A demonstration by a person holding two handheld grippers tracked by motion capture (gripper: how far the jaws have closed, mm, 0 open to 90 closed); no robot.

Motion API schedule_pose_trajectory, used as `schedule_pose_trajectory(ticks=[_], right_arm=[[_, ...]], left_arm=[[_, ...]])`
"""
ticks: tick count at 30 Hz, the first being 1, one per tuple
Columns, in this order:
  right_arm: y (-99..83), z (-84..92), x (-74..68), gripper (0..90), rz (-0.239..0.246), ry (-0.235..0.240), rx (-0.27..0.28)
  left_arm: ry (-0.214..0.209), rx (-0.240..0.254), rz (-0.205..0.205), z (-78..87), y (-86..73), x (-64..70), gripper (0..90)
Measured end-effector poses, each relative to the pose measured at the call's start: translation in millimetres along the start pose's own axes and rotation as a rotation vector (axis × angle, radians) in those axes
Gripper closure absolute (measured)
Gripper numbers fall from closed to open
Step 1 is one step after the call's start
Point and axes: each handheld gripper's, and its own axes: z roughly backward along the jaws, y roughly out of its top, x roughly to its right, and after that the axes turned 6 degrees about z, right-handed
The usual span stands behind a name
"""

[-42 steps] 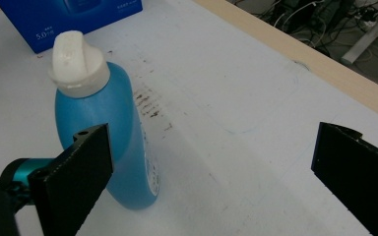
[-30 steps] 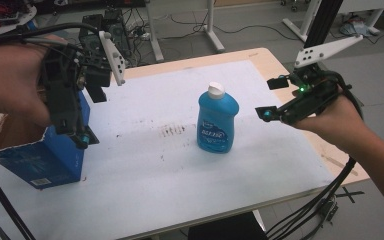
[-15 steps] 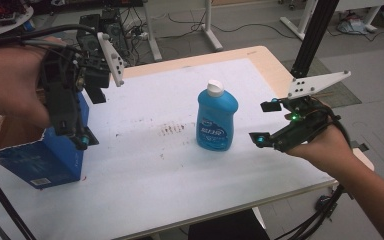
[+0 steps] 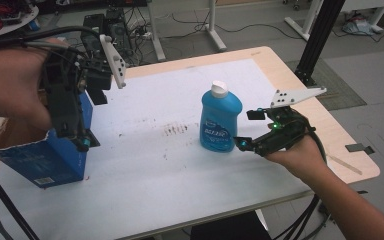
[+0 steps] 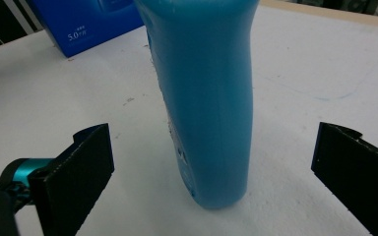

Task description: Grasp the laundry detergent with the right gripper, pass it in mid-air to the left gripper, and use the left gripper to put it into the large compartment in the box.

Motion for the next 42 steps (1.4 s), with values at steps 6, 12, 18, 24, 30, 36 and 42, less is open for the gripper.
schedule_pose_trajectory(ticks=[6, 12, 18, 24, 30, 36, 42], right_arm=[[5.2, -19.3, 3.8, 1.7, 0.006, 0.038, -0.013], [7.4, -33.6, 5.6, 1.7, 0.001, 0.06, -0.018], [5.4, -43.1, 7.0, 1.7, 0.001, 0.064, -0.026], [3.8, -50.1, 8.1, 1.7, -0.01, 0.063, -0.026], [3.2, -55.1, 6.4, 1.7, -0.006, 0.062, -0.017], [2.5, -58.3, 4.7, 1.9, -0.003, 0.062, -0.003], [2.3, -58.8, 4.9, 6.1, -0.001, 0.057, 0.007]], left_arm=[[-0.001, -0.001, 0.002, -0.8, -2.7, -0.9, 1.7], [-0.001, 0.005, 0.01, -0.4, -6.4, -1.5, 1.7], [-0.003, 0.001, 0.016, -2.0, -9.1, -3.6, 1.7], [-0.006, 0.003, 0.017, -3.1, -9.5, -3.9, 1.7], [-0.006, 0.006, 0.02, -3.4, -10.9, -4.8, 1.7], [-0.007, 0.006, 0.019, -3.2, -12.0, -4.9, 1.7], [-0.007, 0.005, 0.024, -3.0, -13.6, -4.8, 1.7]])
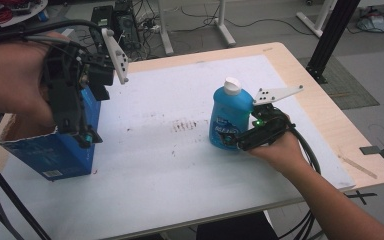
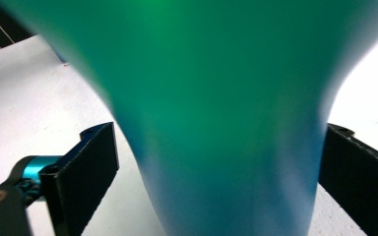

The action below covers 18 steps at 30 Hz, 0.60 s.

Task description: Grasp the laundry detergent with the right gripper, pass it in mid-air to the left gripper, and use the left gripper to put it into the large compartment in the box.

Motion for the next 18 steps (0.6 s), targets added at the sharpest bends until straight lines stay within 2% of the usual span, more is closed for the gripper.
schedule_pose_trajectory(ticks=[1, 2, 3, 15, 17, 18], right_arm=[[0.2, -0.1, -0.3, 8.2, 0.001, 0.001, 0.002], [0.2, 0.3, -0.4, 15.3, 0.006, 0.008, 0.005], [0.1, 0.7, -0.4, 16.8, 0.013, 0.025, 0.012], [0.5, 0.6, -0.7, 18.8, 0.018, 0.003, 0.025], [0.8, 1.4, -1.7, 25.6, 0.031, 0.001, 0.024], [0.9, 1.3, -2.2, 25.6, 0.029, 0.0, 0.026]], left_arm=[[-0.001, 0.0, 0.003, -0.1, -0.2, 0.2, 1.7], [-0.001, -0.001, 0.005, -0.1, -0.4, 0.3, 1.7], [0.0, 0.0, 0.004, 0.0, -0.5, 0.2, 1.7], [0.0, 0.003, 0.003, 0.1, -0.5, 0.7, 1.7], [0.002, 0.006, 0.004, 0.1, -0.4, 0.7, 1.7], [0.003, 0.005, 0.004, 0.2, -0.3, 0.7, 1.7]])
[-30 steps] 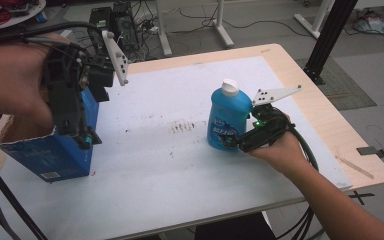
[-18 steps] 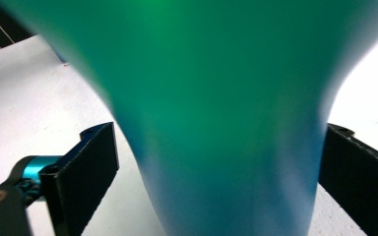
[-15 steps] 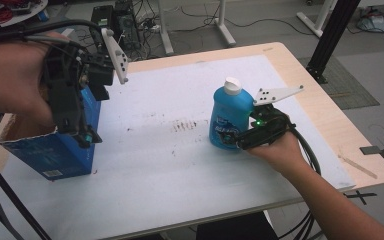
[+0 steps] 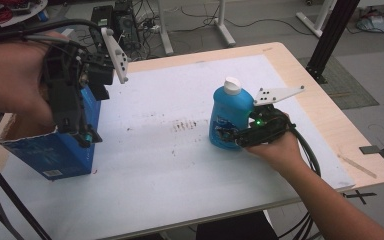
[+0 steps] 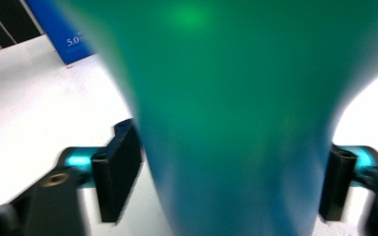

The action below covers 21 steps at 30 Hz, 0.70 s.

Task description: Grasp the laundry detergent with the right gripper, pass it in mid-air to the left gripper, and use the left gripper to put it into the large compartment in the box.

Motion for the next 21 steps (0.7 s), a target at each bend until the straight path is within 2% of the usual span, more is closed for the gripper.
schedule_pose_trajectory(ticks=[5, 8, 21], right_arm=[[-0.3, -0.8, -0.1, 27.6, 0.003, -0.001, -0.006], [-0.3, -0.8, 0.2, 32.2, 0.007, 0.007, -0.001], [-1.0, -2.0, 1.3, 36.1, 0.007, 0.004, 0.006]], left_arm=[[0.001, -0.001, -0.001, 0.3, -0.4, 0.3, 1.7], [0.0, -0.003, 0.001, 0.9, -1.3, 0.3, 1.7], [0.001, -0.001, 0.001, 0.2, -1.5, -0.9, 1.7]])
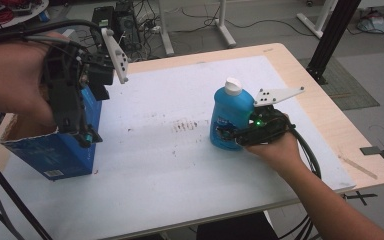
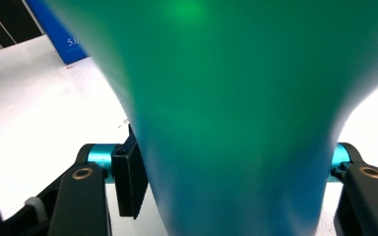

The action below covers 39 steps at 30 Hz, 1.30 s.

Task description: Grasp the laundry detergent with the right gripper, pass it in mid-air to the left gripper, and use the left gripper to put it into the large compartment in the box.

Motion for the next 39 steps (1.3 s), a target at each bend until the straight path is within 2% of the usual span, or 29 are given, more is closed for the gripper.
schedule_pose_trajectory(ticks=[11, 23, 31, 39], right_arm=[[-0.8, -1.0, 0.1, 39.3, 0.025, -0.012, 0.009], [-0.9, -0.4, -2.6, 44.4, 0.075, -0.02, 0.017], [3.6, 0.8, -8.2, 45.0, 0.09, 0.028, 0.009], [27.3, 6.0, -11.8, 45.1, 0.133, 0.082, 0.003]], left_arm=[[0.0, -0.004, 0.004, -0.3, 0.4, -0.4, 1.7], [0.002, 0.0, -0.005, -0.6, 1.9, 0.1, 1.7], [0.005, -0.003, -0.019, -1.6, 7.4, -0.1, 1.7], [0.006, -0.004, -0.037, -1.1, 16.8, -0.6, 1.7]])
